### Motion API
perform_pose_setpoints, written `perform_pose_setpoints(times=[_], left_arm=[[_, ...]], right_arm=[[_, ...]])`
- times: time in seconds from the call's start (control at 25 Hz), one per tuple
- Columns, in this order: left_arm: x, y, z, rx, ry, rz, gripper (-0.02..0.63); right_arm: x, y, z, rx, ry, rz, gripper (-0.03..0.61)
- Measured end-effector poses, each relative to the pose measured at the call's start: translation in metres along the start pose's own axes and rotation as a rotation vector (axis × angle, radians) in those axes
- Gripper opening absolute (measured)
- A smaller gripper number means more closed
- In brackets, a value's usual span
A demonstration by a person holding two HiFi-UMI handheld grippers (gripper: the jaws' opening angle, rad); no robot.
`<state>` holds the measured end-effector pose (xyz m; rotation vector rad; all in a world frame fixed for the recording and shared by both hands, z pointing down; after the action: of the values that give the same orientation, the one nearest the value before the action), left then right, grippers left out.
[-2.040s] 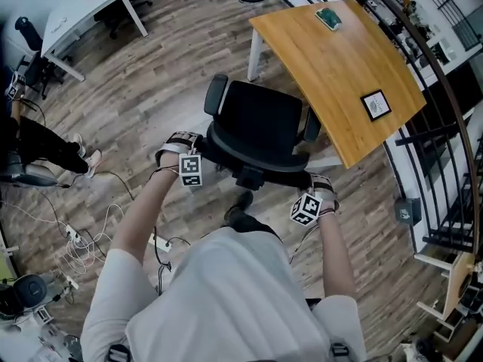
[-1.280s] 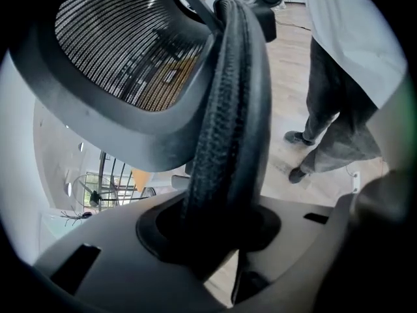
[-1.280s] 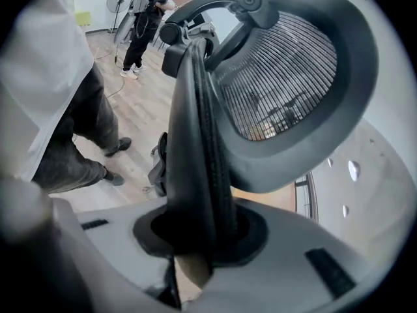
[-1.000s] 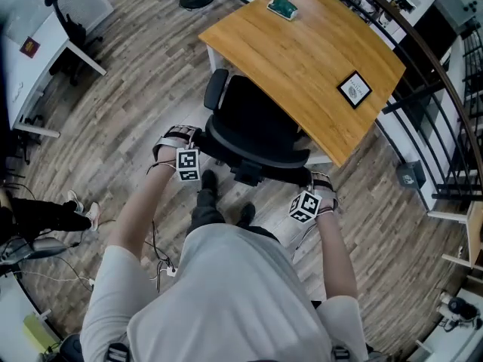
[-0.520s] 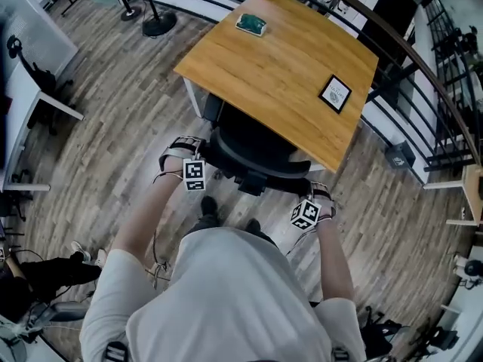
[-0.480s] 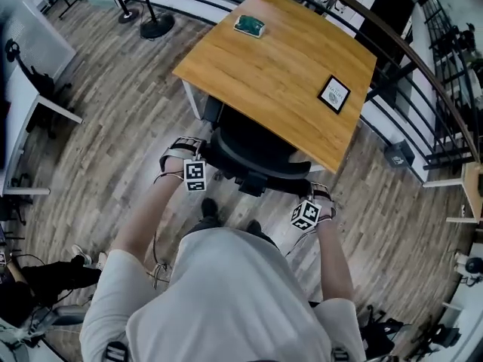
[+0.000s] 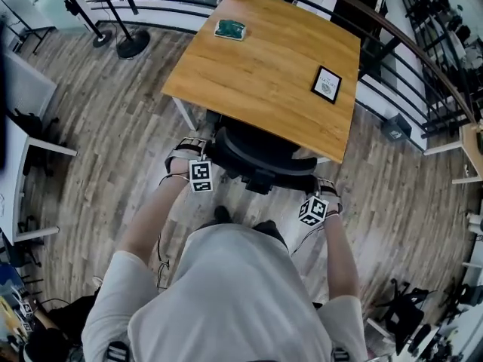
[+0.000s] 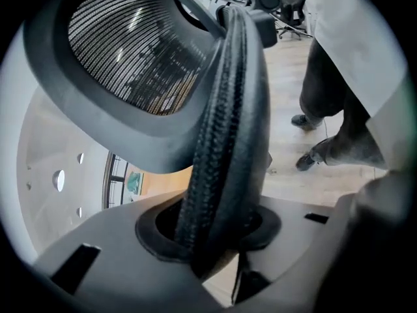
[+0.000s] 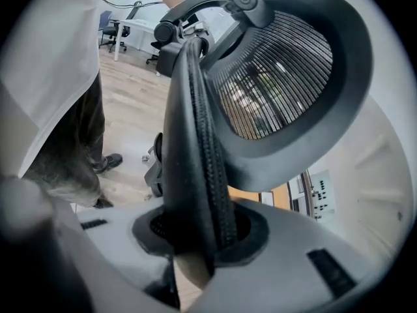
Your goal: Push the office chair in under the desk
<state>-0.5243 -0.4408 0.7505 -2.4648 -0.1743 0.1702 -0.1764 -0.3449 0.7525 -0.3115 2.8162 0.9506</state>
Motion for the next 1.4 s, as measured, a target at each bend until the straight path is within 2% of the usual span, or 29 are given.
perform_pose_setpoints(times=[0.36,1.04,1.4], left_arm=[[-0.003,0.023,-0.018,0.001,-0.055,-0.042,0.13],[-0.001,0.053,-0.041,-0.003,-0.056,-0.073,0.13],[-0.001,0.051,-0.042,-0.019,-0.055,-0.088,0.132]], right_arm=[[0.006,-0.006,-0.008,-0.014,0.036,-0.049,0.097],[0.006,-0.027,-0.022,-0.027,0.054,-0.075,0.098],[0.006,-0.023,-0.022,0.009,0.059,-0.066,0.097]])
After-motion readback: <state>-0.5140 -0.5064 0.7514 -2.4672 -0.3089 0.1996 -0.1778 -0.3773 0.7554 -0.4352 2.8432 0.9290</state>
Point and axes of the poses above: the fingertips, and each gripper's own axes: z backward along the fingers, y to its left, x out of its top, the point moved 1 cm from there along z, backward along the fingers, and after that the axes turned 2 degrees about -z, right-handed, at the moved point
